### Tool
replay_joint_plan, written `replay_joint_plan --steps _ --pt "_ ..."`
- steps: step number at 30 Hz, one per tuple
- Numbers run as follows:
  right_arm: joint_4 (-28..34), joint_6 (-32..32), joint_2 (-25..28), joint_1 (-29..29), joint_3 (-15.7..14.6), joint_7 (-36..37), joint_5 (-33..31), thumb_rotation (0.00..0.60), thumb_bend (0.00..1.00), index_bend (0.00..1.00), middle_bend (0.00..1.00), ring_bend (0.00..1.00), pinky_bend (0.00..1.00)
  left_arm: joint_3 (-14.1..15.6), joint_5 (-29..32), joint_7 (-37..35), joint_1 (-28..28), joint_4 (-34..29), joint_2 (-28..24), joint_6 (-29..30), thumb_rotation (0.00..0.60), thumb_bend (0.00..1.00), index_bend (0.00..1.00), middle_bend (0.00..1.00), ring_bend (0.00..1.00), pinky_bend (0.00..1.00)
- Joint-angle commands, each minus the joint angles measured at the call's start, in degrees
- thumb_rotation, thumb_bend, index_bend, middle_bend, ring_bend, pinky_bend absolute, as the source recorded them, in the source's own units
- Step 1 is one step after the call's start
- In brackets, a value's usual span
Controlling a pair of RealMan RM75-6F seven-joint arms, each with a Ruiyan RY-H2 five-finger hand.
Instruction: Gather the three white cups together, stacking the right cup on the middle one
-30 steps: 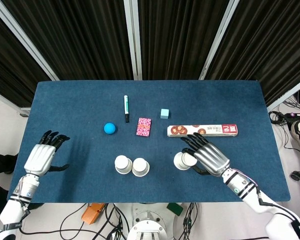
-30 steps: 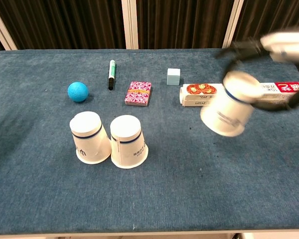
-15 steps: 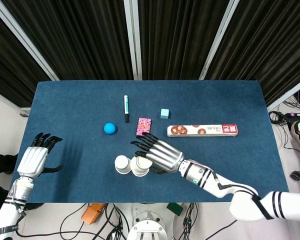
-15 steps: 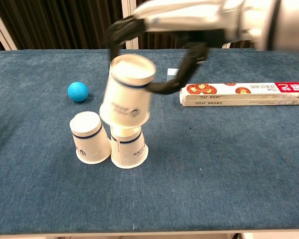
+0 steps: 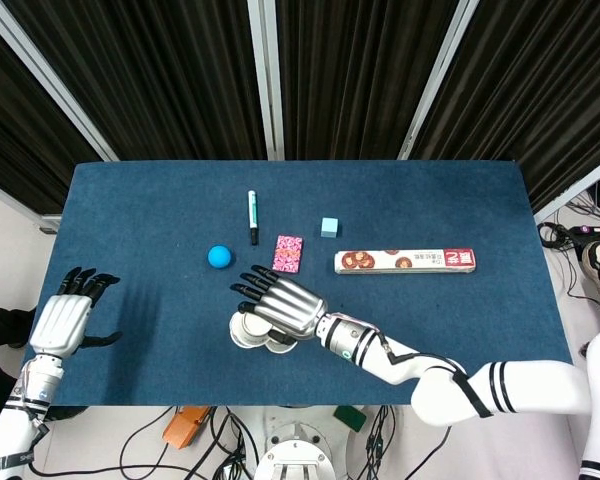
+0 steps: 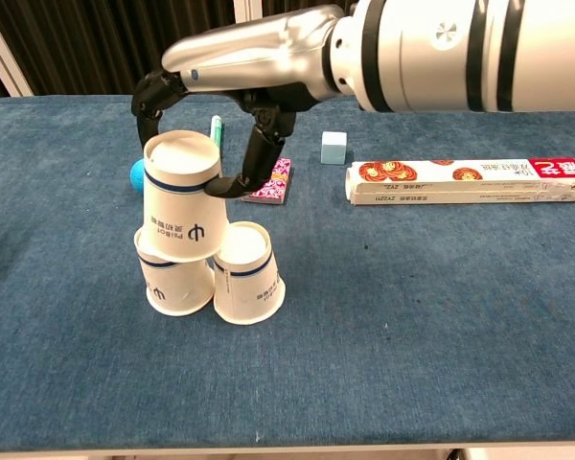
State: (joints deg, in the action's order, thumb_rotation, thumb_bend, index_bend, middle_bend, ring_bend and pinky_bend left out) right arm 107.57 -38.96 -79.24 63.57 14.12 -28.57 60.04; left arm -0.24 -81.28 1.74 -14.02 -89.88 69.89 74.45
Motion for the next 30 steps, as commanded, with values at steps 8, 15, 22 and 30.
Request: replay_joint_plan --steps 8,15,22,30 --pt "0.5 -1.9 0.0 2.8 -2.1 -1.7 -4.3 0.6 0.55 0.35 0.13 0.0 0.05 -0.2 -0.4 -0.3 0.2 -0.1 0.0 -0.1 0.59 0.12 0.2 0.18 0.09 0.0" --pt "0.4 -3.0 -0.1 4.0 -3.3 -1.8 -5.3 0.6 0.55 0.28 0.13 0.0 0.05 -0.4 -0.3 -0.3 0.4 0.1 0.2 -0.2 0.591 0.12 0.2 0.18 0.09 0.0" --pt "0.5 -3.5 -0.1 4.5 -3.9 -0.7 -4.8 0.6 0.55 0.23 0.13 0.0 0.05 -0.5 -0.4 -0.5 0.5 0.3 0.3 -0.2 0.59 0.12 0.2 0.18 0.09 0.0" --pt "4.3 -11.0 5.2 -0.3 -5.6 0.0 0.3 0.6 0.55 0.14 0.13 0.0 0.05 -1.1 -0.2 -1.4 1.1 0.8 -0.3 0.8 0.59 0.12 0.2 0.18 0.09 0.0"
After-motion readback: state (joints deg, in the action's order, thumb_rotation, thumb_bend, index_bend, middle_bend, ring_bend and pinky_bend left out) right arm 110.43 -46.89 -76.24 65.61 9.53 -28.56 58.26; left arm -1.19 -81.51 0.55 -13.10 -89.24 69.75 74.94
